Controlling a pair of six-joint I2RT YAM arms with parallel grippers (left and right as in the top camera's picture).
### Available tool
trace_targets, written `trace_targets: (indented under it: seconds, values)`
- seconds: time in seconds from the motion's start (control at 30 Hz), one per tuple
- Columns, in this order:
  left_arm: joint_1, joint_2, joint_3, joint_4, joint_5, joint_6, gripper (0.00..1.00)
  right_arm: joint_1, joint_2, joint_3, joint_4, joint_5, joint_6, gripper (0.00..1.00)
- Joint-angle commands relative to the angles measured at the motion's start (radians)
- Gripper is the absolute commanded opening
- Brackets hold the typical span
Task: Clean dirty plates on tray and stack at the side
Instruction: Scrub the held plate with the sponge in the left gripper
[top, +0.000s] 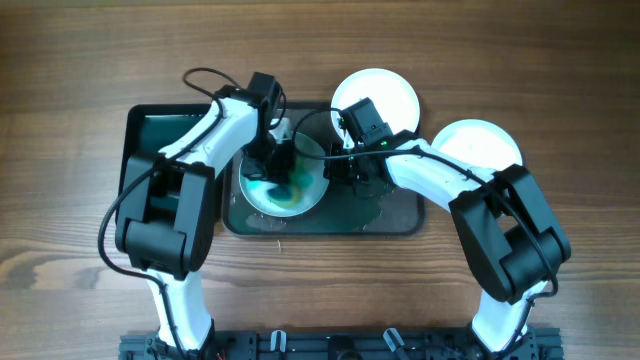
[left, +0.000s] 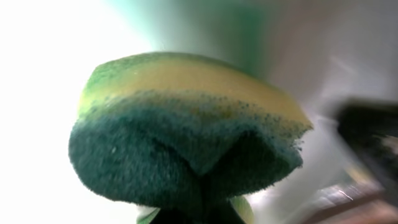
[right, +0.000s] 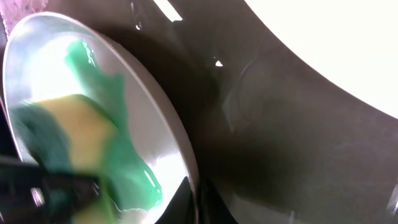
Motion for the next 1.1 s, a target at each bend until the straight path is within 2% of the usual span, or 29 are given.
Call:
trace_targets:
  seconds: [0.0, 0.13, 0.3, 0.4, 0.57, 0.73, 0.97, 1.07]
  values:
    - [-0.018, 0.019, -0.017, 0.031, 0.262, 0.108, 0.04, 0.000, 0.013, 0.013, 0.003, 0.012, 0.006, 0.04]
    - [-0.018, 0.019, -0.017, 0.080, 0.308, 0.109, 0.04, 0.000, 0.013, 0.013, 0.006, 0.008, 0.005, 0.04]
    - [-0.018, 0.019, -0.017, 0.171, 0.265, 0.091, 0.04, 0.000, 0.013, 0.013, 0.007, 0.008, 0.005, 0.04]
    - [-0.019, 0.019, -0.018, 0.209, 0.097, 0.014, 0.04, 0.000, 0.013, 0.013, 0.007, 0.008, 0.004, 0.04]
    - [-0.041, 0.019, -0.071, 0.315, -0.094, 0.000, 0.04, 0.000, 0.013, 0.013, 0.006, 0.009, 0.004, 0.04]
    - [-0.043, 0.019, -0.134, 0.409, -0.332, -0.118, 0.04, 0.000, 0.013, 0.013, 0.006, 0.009, 0.004, 0.05]
    - [-0.041, 0.019, -0.141, 0.341, -0.722, -0.351, 0.04, 0.000, 0.013, 0.013, 0.005, 0.009, 0.004, 0.04]
    - [-0.036, 0.019, -0.141, 0.256, -0.776, -0.471, 0.04, 0.000, 0.013, 0.013, 0.005, 0.009, 0.005, 0.04]
